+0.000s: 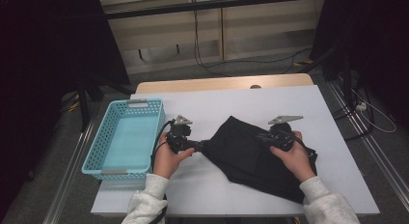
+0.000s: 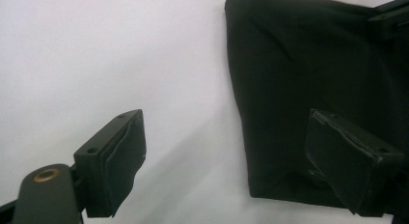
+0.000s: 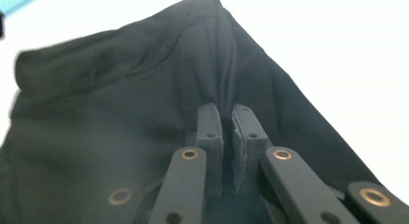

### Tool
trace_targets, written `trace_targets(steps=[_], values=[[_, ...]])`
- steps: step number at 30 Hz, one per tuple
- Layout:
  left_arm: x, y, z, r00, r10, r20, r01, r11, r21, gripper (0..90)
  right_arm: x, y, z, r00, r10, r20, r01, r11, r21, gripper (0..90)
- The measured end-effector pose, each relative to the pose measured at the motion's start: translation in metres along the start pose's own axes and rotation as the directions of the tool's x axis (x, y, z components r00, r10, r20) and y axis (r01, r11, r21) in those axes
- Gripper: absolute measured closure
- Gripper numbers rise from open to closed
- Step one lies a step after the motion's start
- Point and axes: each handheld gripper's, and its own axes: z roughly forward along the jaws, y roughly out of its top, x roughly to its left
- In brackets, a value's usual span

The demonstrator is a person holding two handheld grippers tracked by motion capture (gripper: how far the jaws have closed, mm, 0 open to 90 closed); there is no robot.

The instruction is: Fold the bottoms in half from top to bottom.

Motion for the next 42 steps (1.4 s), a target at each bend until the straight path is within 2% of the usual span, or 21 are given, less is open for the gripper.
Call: trace_targets(steps=[2,4,6,7,9,11,15,17,21,23,25,28,29,30,32,35,36,38,41,42], values=[[0.0,0.0,0.0,1.0,-0.007,0.0,0.007,1.0,-0.006,14.8,-0.004,0.002,-0.006,0.9999,-0.003,0.014,0.003,1.0,0.006,83.1],[0.0,0.0,0.0,1.0,-0.005,0.003,0.005,1.0,0.0,14.8,-0.007,0.001,-0.009,0.9994,-0.004,0.035,0.003,0.999,0.038,78.9],[0.0,0.0,0.001,1.0,-0.003,-0.005,0.003,1.0,-0.006,14.8,-0.008,-0.001,-0.011,0.9948,-0.015,0.101,0.013,1.0,0.019,69.6],[0.0,0.0,0.0,1.0,-0.001,0.002,0.001,1.0,0.002,14.8,-0.008,-0.001,-0.011,0.992,-0.038,0.12,0.035,0.999,0.02,69.6],[-0.001,0.0,0.0,1.0,-0.003,0.003,0.003,1.0,-0.002,14.8,-0.007,0.0,-0.013,0.9911,-0.053,0.122,0.054,0.999,0.003,69.9],[-0.001,0.0,0.0,1.0,-0.002,0.003,0.002,1.0,-0.001,14.8,-0.004,0.001,-0.013,0.9916,-0.082,0.1,0.083,0.996,-0.012,69.8],[0.0,-0.001,0.001,1.0,-0.008,-0.005,0.008,1.0,-0.005,14.8,0.003,-0.002,-0.003,0.9891,-0.127,0.074,0.124,0.991,0.043,63.7],[-0.001,-0.001,0.001,1.0,-0.007,-0.004,0.007,1.0,-0.005,14.8,0.005,-0.006,0.003,0.9852,-0.15,0.082,0.145,0.987,0.063,61.6],[-0.001,-0.001,0.001,1.0,-0.006,0.001,0.006,1.0,0.0,14.8,0.003,-0.008,0.005,0.9871,-0.133,0.089,0.128,0.99,0.063,69.7],[0.0,-0.001,0.001,1.0,-0.001,0.002,0.001,1.0,0.007,14.8,0.0,-0.009,0.004,0.9917,-0.11,0.067,0.107,0.993,0.053,82.8],[-0.001,-0.001,0.001,1.0,-0.006,-0.001,0.006,1.0,-0.001,14.8,-0.002,-0.009,0.004,0.9949,-0.089,0.049,0.087,0.995,0.042,84.5],[0.0,-0.001,0.0,1.0,0.0,-0.005,0.0,1.0,-0.003,14.8,-0.003,-0.005,-0.002,0.9955,-0.086,0.04,0.085,0.996,0.02,84.7],[0.0,-0.001,0.0,1.0,0.0,-0.004,0.0,1.0,-0.002,14.8,-0.003,-0.004,-0.003,0.9958,-0.084,0.036,0.084,0.996,0.012,83.4],[-0.001,-0.001,0.001,1.0,-0.008,-0.002,0.008,1.0,-0.004,14.8,-0.003,-0.003,-0.004,0.9945,-0.089,0.055,0.089,0.996,0.007,78.0],[-0.001,-0.001,0.001,1.0,0.001,0.003,-0.001,0.9999,0.011,14.8,-0.005,-0.003,-0.002,0.989,-0.105,0.105,0.105,0.994,0.0,59.7],[-0.001,-0.002,0.002,1.0,0.001,-0.001,-0.001,1.0,0.005,14.8,-0.007,-0.005,0.003,0.9871,-0.097,0.128,0.096,0.995,0.01,50.7],[-0.001,-0.002,0.002,1.0,0.002,-0.001,-0.002,1.0,0.004,14.8,-0.007,-0.006,0.004,0.9871,-0.092,0.131,0.091,0.996,0.01,51.0],[-0.001,-0.002,0.002,1.0,-0.005,-0.001,0.005,1.0,0.004,14.8,-0.007,-0.007,0.006,0.9898,-0.09,0.111,0.087,0.996,0.025,57.5],[-0.001,-0.002,0.002,1.0,-0.002,-0.001,0.002,1.0,0.005,14.8,-0.007,-0.008,0.007,0.9954,-0.072,0.063,0.071,0.997,0.018,81.0],[-0.001,-0.002,0.002,1.0,-0.003,-0.002,0.003,1.0,0.003,14.8,-0.006,-0.008,0.007,0.9942,-0.088,0.061,0.087,0.996,0.02,82.0]])
